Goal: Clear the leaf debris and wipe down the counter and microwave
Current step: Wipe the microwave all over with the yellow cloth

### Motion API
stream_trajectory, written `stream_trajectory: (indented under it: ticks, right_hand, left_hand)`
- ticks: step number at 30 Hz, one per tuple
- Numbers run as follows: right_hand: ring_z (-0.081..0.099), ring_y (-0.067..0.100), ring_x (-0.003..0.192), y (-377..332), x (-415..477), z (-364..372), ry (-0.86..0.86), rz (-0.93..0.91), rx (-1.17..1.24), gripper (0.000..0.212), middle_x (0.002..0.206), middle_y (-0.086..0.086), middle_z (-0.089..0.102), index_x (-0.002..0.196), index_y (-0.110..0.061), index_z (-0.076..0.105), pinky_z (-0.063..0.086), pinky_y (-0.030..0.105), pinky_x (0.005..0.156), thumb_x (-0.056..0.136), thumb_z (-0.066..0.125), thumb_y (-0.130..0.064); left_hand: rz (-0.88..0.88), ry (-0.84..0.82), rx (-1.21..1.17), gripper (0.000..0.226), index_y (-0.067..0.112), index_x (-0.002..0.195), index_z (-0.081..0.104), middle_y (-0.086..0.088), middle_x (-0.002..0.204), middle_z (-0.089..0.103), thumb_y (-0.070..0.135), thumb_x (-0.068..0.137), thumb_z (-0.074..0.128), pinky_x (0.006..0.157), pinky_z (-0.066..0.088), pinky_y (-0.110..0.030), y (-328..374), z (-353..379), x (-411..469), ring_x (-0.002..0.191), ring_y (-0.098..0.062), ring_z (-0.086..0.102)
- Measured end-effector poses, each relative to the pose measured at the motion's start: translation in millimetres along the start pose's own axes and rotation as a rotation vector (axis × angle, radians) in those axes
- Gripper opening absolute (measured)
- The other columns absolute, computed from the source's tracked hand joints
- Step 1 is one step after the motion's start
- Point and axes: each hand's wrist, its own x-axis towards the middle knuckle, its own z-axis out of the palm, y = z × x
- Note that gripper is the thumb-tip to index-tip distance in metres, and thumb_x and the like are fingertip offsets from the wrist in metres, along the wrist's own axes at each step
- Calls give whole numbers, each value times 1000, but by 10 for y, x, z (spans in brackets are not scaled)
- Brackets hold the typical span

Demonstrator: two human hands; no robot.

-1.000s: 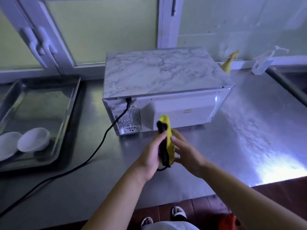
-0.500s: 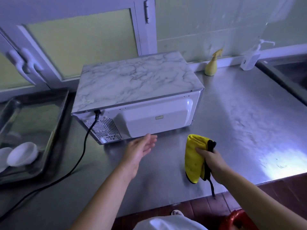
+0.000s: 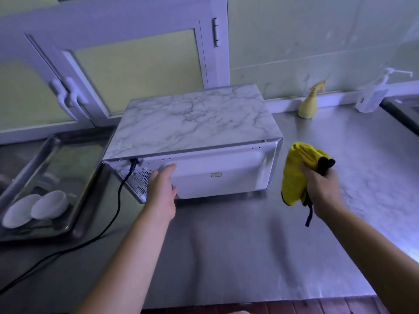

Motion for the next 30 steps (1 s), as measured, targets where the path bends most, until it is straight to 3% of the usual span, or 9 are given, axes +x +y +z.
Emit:
stream_trajectory:
  ticks: [2, 4, 7, 10, 12, 18, 22, 25, 30]
  right_hand:
    - [70, 1, 68, -334, 82, 118, 11, -151, 2, 17, 83, -17, 75, 87, -49, 73, 53, 21, 56, 85, 68, -33]
    - [69, -5, 89, -618, 224, 279, -26, -323, -12, 20, 98, -24, 74, 101, -48, 72, 53, 14, 74, 87, 68, -34]
    - [66, 10, 109, -852, 598, 605, -94, -485, -155, 27, 121, -6, 69, 117, -23, 70, 49, 22, 94, 91, 62, -21]
    - [61, 31, 107, -1029, 913, 971, 0, -557, -339, 28, 118, 14, 63, 112, -9, 67, 42, 31, 86, 88, 55, -17]
    - [57, 35, 109, -1133, 1017, 1223, 59, -605, -382, 33, 122, 17, 59, 120, -11, 66, 41, 34, 88, 89, 56, -13]
    - [32, 32, 139, -1019, 1356, 1922, 21, -623, -706, 43, 150, 10, 40, 137, -25, 55, 23, 45, 112, 95, 49, -15]
    - [32, 31, 138, -1067, 1780, 2236, 27, -556, -716, 41, 146, 10, 44, 132, -24, 56, 21, 46, 110, 94, 46, -11]
    - [34, 32, 134, -1085, 2103, 2370, -18, -595, -785, 42, 138, 12, 48, 126, -23, 57, 21, 45, 108, 88, 46, -7]
    - [41, 33, 124, -1125, 2540, 2639, -163, -695, -1087, 41, 123, 14, 53, 116, -21, 55, 25, 46, 102, 79, 48, -6]
  left_hand:
    - [-69, 11, -95, 31, 18, 120, 61, -7, 126, 53, 24, 91, 64, 113, 36, -43, 126, 60, 42, 126, -24, 50]
    - [-169, 0, -161, 28, 21, 114, 60, -8, 126, 51, 29, 88, 66, 112, 33, -50, 245, 98, 103, 130, -28, 48]
    - [-215, 5, -152, 51, 30, 129, 53, -5, 150, 36, 46, 83, 70, 114, 19, -63, 483, 195, 210, 141, -32, 35]
    - [-264, 95, -136, 83, 31, 150, 37, -5, 164, 9, 58, 80, 71, 113, 2, -68, 707, 291, 342, 151, -40, 0]
    - [-330, 137, -129, 97, 25, 153, 30, -10, 165, 3, 63, 75, 73, 114, -2, -67, 761, 364, 420, 150, -43, -8]
    - [-369, 168, -14, 90, 24, 154, 30, -8, 166, 8, 62, 82, 68, 109, -2, -73, 650, 655, 565, 150, -43, -3]
    - [-313, 249, -20, 79, 21, 150, 35, -3, 158, 30, 64, 88, 59, 116, 18, -61, 401, 678, 711, 145, -34, 26]
    - [-153, 305, 80, 96, 13, 158, 16, -12, 164, 19, 70, 88, 49, 121, 21, -53, 138, 688, 803, 149, -35, 22]
    - [-172, 590, 65, 116, 12, 158, -6, -11, 166, 5, 71, 82, 58, 123, 10, -45, 143, 807, 820, 151, -29, 12]
